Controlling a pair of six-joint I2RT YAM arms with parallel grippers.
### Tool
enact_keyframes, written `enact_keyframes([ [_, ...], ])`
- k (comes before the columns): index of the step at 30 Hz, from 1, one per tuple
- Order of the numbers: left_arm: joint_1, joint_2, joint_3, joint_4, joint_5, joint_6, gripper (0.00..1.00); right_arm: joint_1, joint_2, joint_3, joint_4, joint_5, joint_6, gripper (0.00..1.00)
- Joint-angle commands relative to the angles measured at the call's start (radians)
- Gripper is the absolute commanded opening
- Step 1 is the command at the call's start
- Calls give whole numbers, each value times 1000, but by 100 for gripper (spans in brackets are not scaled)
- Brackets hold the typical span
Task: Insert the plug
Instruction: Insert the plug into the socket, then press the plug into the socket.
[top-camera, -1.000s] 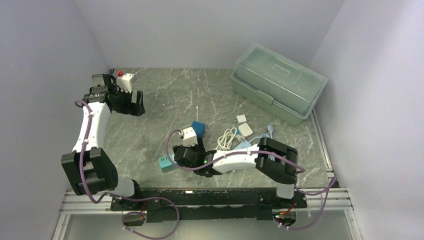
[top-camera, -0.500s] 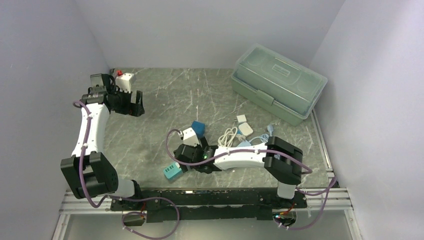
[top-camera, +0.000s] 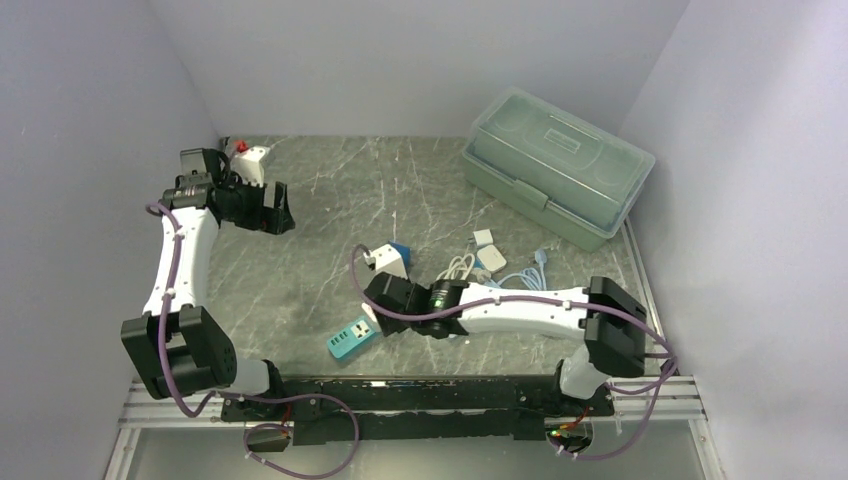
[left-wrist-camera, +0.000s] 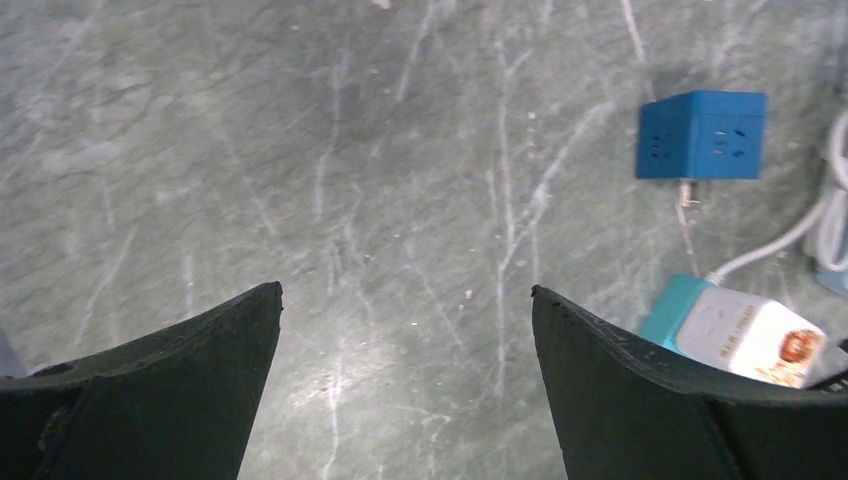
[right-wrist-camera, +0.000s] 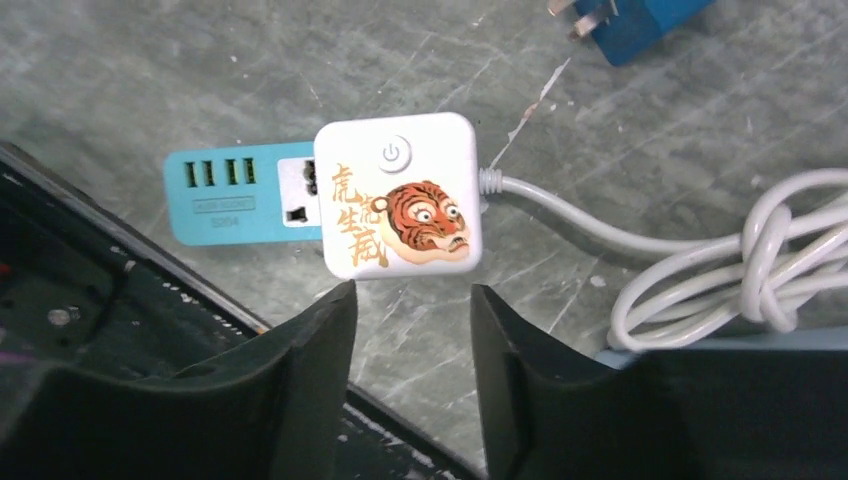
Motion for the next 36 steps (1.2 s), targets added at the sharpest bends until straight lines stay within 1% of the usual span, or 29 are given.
enact_keyframes([
  [1,-20,-54,-17,-51,190,-1,96,-51,-95,-37,87,-75,-18,45],
  [3,-61,-79,-60,-54,244,-4,90,-67,-105,-42,87,-89,-30,50],
  [5,-135,-107,-109,-51,251,0,87,-82,-105,-45,89,-104,-36,52],
  [8,-300,-147,-170,-60,212,13,88,-110,-115,-74,131,-146,-33,52],
  [11,-393,-169,-230,-35,188,7,88,-147,-134,-129,202,-207,-23,51],
  [12,-413,-170,-247,-25,181,4,86,-159,-141,-152,231,-229,-19,50],
  [16,-463,-163,-286,-1,200,16,77,-187,-152,-212,321,-300,-22,47],
  [23,-537,-169,-299,21,247,54,72,-195,-152,-240,381,-321,-14,43],
  [25,-572,-146,-300,21,240,52,68,-197,-148,-246,392,-326,-11,42],
  [28,-626,-120,-315,21,222,75,57,-197,-142,-252,399,-335,-6,40],
  [30,-648,-115,-331,36,214,91,52,-197,-138,-256,396,-338,-2,39],
  [33,-686,-104,-347,51,179,120,49,-197,-140,-265,393,-335,-1,37],
  [36,-697,-99,-363,67,164,139,46,-202,-144,-270,391,-335,-2,34],
])
